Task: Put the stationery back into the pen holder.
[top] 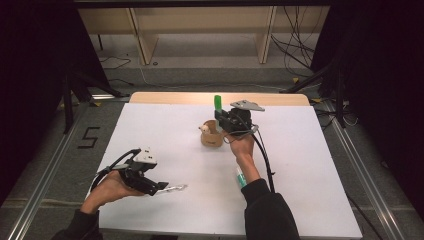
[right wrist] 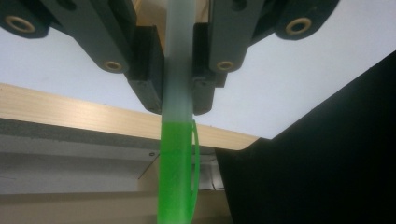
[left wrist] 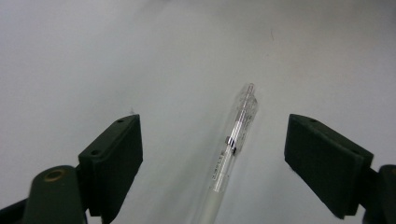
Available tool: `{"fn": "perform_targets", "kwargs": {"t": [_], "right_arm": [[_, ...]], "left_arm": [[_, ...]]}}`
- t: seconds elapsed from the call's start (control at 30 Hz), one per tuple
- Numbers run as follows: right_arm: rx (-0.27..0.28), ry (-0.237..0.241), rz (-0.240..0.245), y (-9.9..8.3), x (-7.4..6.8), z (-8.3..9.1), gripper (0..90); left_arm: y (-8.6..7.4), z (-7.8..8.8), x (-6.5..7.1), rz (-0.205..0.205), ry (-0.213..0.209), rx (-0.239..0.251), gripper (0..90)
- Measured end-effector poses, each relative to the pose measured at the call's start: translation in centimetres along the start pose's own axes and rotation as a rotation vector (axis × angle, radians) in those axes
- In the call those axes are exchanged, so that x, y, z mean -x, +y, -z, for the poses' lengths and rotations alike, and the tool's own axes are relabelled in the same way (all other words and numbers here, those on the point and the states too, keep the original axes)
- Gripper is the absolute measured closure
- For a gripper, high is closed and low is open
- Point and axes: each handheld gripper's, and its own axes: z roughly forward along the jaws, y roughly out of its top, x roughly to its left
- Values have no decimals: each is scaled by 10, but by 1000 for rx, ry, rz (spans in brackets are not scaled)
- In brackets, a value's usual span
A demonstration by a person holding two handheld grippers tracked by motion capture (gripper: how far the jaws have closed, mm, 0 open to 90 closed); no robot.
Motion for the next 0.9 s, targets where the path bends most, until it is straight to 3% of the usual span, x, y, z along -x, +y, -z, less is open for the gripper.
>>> {"fn": "perform_targets", "kwargs": {"t": [0.33,0.9], "right_arm": [[-20,-5,-9,-5,0,-15,773],[-45,-23,-6,-13,2,-26,771]], "left_arm": [[0,4,0,-9,6,-6,187],[0,-1,2,-20,3,-28,184]]}}
